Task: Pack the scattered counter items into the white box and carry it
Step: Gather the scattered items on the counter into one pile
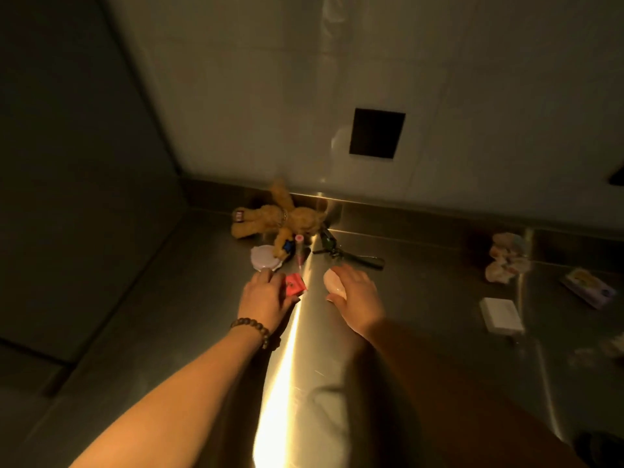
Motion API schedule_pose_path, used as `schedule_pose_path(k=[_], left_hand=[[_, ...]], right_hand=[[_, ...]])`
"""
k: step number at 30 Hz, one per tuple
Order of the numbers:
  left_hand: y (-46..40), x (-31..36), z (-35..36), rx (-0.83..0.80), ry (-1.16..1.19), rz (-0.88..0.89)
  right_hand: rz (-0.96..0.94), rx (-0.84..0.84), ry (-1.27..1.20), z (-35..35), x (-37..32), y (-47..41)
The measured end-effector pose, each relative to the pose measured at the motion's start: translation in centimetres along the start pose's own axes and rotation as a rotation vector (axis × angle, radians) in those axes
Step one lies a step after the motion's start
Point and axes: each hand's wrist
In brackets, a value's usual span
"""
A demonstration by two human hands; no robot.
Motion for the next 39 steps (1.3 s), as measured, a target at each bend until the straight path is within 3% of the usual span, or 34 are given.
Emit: schedule_pose_path(k=[7, 19, 25, 39], left_hand=[[-2.4, -0.9, 0.9, 0.013, 0.034, -0.020], [-2.3, -0.1, 1.5, 0.089, 0.074, -0.042], [0.3, 2.9, 0.2, 0.143, 0.192, 0.035], [8.9, 21.4, 4.0, -0.087, 0.354, 0.467]], right_hand=[[-0.021, -0.113, 0.094, 2.2, -1.4, -4.6], [0.000, -0.115, 0.104, 2.1, -1.9, -5.2], [0.070, 0.022, 0.008, -1.3, -0.3, 0.3], [0.459, 0.324, -0.082, -8.2, 10.5, 21.9]])
Point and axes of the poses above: each hand's wrist, its own y-axis away from the middle knuckle, its own z-axis out of the palm, x = y × z, and after that the axes turned 9 degrees about z, right-handed
